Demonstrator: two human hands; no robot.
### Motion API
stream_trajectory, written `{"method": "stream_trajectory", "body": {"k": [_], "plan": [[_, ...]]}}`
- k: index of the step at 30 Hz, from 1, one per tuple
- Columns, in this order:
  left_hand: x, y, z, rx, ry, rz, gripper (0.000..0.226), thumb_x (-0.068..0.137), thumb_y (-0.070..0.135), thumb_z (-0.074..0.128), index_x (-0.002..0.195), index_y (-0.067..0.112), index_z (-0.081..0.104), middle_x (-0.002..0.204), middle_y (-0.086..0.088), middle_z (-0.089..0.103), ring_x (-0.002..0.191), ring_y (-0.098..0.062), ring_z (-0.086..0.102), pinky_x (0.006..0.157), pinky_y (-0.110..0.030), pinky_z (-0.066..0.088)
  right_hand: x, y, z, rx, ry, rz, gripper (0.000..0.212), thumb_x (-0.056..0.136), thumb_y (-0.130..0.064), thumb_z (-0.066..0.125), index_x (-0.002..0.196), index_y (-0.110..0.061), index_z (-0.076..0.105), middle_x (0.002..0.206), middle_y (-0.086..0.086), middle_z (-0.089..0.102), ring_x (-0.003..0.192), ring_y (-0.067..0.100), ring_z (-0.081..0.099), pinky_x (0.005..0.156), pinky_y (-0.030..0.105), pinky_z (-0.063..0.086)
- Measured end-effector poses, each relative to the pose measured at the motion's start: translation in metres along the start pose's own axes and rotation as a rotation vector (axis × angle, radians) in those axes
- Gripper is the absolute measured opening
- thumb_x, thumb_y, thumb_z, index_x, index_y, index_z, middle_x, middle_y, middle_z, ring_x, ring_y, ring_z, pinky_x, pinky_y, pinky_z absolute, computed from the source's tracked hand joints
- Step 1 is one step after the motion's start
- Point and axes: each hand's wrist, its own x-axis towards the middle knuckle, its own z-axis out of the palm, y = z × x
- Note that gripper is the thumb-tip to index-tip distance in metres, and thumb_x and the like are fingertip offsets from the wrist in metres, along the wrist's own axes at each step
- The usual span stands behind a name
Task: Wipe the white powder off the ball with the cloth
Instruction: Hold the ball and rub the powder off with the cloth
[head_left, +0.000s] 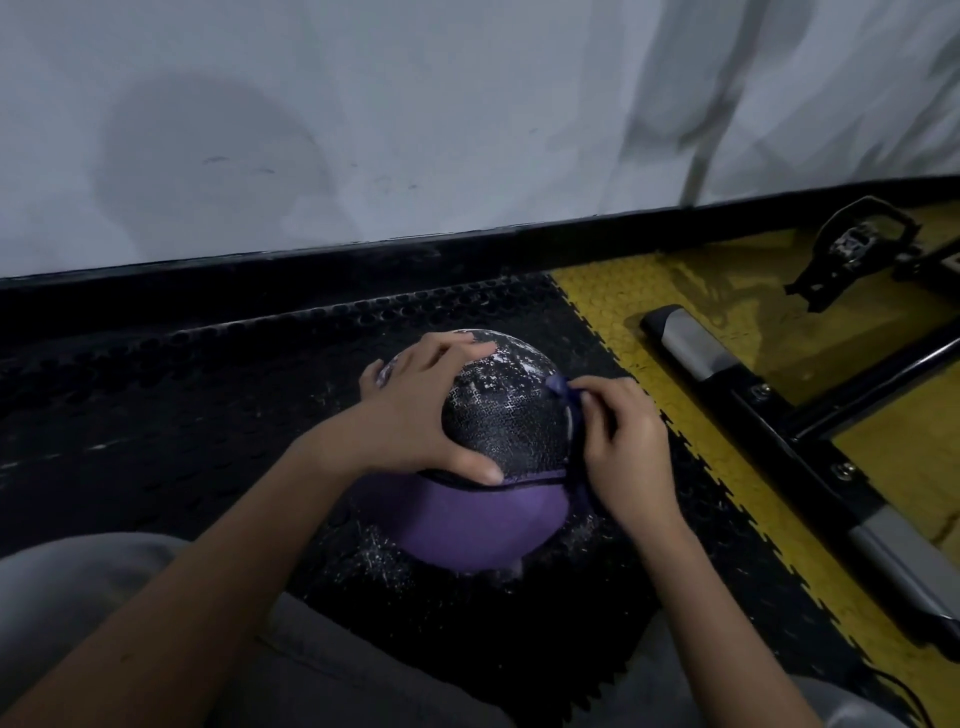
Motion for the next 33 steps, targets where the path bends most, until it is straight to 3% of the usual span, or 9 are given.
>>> {"method": "stream_trajectory", "body": {"k": [3,9,15,18,23,27,29,31,33], "plan": [[0.001,0.007,0.003,0.018,-0.013,-0.004,0.111,0.045,0.065,0.079,0.137,0.048,0.018,0.139,0.028,0.009,0.136,-0.004,0.008,0.11,-0.048,-0.006,-0.006,-0.007,-0.002,0.005,0.04,0.026,0.018,0.092,-0.01,0.049,0.098,-0.011,0.066,0.09,0.0,0.057,0.087,0.028,0.055,0.074,0.018,0.032],[-0.003,0.003,0.005,0.048,0.018,0.002,0.111,0.04,0.063,0.072,0.137,0.05,0.019,0.139,0.026,0.01,0.134,-0.001,0.013,0.11,-0.05,-0.001,-0.034,-0.053,0.012,-0.14,0.037,-0.356,0.022,0.087,-0.011,0.047,0.1,-0.011,0.066,0.096,0.005,0.061,0.077,0.025,0.047,0.069,0.032,0.04],[-0.002,-0.004,-0.001,0.002,0.01,-0.009,0.114,0.031,0.078,0.057,0.135,0.052,0.019,0.138,0.029,0.01,0.136,-0.005,0.012,0.11,-0.05,-0.003,-0.01,-0.007,0.004,0.03,0.052,0.012,0.021,0.094,-0.014,0.045,0.099,-0.01,0.065,0.093,0.002,0.057,0.087,0.026,0.052,0.08,0.005,0.028],[0.0,-0.002,0.0,0.003,0.011,-0.005,0.114,0.03,0.078,0.057,0.135,0.052,0.019,0.138,0.03,0.01,0.136,-0.005,0.012,0.11,-0.048,-0.004,-0.011,-0.013,0.002,0.014,0.064,0.022,0.019,0.091,-0.01,0.048,0.098,-0.011,0.066,0.092,0.002,0.059,0.086,0.028,0.053,0.079,0.006,0.028],[-0.002,-0.003,0.0,0.018,0.027,-0.011,0.115,0.029,0.076,0.057,0.135,0.051,0.02,0.138,0.029,0.012,0.135,-0.003,0.015,0.11,-0.05,0.0,-0.03,-0.046,0.009,-0.111,0.033,-0.315,0.018,0.087,-0.008,0.052,0.098,-0.012,0.066,0.094,0.004,0.06,0.08,0.022,0.045,0.072,0.026,0.038],[0.0,-0.004,0.0,-0.01,0.021,-0.008,0.113,0.03,0.076,0.058,0.134,0.052,0.021,0.138,0.028,0.013,0.135,-0.005,0.014,0.11,-0.05,-0.001,-0.009,-0.009,0.005,-0.022,0.042,-0.046,0.017,0.09,-0.007,0.051,0.097,-0.011,0.066,0.092,0.0,0.057,0.086,0.024,0.05,0.075,0.021,0.031],[0.001,-0.003,0.001,-0.013,0.014,0.003,0.113,0.03,0.076,0.058,0.134,0.053,0.02,0.138,0.028,0.012,0.136,-0.006,0.013,0.11,-0.05,-0.003,-0.001,0.008,0.003,0.057,0.02,0.114,0.018,0.092,-0.003,0.051,0.095,-0.014,0.065,0.091,-0.003,0.055,0.091,0.028,0.055,0.079,0.027,0.036],[0.001,-0.003,0.001,-0.011,0.007,0.006,0.113,0.03,0.076,0.058,0.134,0.052,0.021,0.139,0.028,0.011,0.136,-0.005,0.012,0.11,-0.049,-0.004,-0.004,0.004,0.001,0.073,0.024,0.121,0.018,0.092,-0.003,0.051,0.094,-0.014,0.065,0.091,-0.003,0.056,0.091,0.026,0.056,0.082,0.028,0.038],[0.0,-0.005,0.0,-0.004,0.012,0.003,0.113,0.03,0.076,0.059,0.134,0.052,0.021,0.137,0.029,0.012,0.135,-0.004,0.013,0.111,-0.05,-0.002,-0.014,-0.017,0.001,0.03,0.035,-0.024,0.017,0.093,-0.011,0.049,0.095,-0.013,0.065,0.092,-0.001,0.058,0.086,0.022,0.052,0.078,0.021,0.034]]}}
